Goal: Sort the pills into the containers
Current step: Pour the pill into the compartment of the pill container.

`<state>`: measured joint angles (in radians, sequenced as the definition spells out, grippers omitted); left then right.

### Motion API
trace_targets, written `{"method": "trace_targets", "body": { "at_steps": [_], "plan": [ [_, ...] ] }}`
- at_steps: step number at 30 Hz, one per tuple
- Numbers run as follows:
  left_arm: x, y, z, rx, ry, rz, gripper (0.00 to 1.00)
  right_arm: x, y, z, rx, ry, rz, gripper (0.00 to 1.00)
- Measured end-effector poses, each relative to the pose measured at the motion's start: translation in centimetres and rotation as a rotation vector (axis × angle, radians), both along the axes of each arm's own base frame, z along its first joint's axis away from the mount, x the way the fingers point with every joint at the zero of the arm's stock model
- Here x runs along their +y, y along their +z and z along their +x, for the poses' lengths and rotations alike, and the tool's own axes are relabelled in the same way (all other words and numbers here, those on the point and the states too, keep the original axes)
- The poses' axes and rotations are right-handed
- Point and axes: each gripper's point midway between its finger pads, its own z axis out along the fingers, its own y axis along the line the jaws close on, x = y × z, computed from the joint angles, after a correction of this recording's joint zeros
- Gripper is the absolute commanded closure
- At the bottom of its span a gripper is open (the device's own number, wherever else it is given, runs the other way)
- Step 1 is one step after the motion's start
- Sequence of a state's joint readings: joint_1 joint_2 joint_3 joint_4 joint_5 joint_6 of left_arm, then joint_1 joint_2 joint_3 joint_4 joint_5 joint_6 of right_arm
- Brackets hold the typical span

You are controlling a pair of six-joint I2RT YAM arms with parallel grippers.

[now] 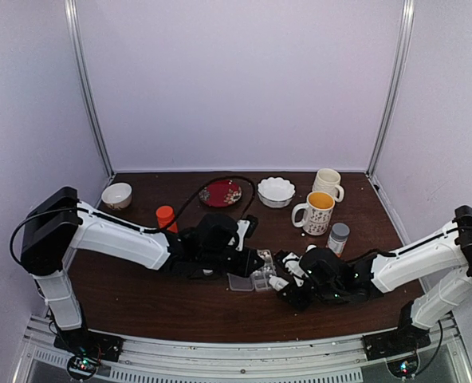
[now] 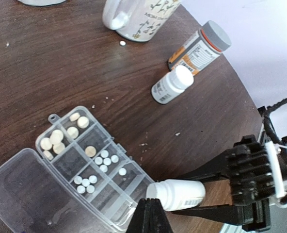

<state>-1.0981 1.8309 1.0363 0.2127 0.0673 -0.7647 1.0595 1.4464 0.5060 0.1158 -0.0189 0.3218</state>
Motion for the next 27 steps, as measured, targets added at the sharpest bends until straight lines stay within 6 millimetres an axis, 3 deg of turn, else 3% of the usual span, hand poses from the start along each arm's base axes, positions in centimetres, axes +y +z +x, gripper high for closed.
{"method": "trace_targets", "body": {
  "at_steps": [10,27],
  "plan": [
    [1.5,-1.5,0.7,0.015,0.027,0.068,1.0,0.3,0.2,-0.1,0.01,0.01,0.005,1.0],
    [1.8,-1.9,0.6,0.008,0.016,0.097,1.0,0.1,0.9,-0.1,0.006,0.007,-0.005,1.0]
  ]
}}
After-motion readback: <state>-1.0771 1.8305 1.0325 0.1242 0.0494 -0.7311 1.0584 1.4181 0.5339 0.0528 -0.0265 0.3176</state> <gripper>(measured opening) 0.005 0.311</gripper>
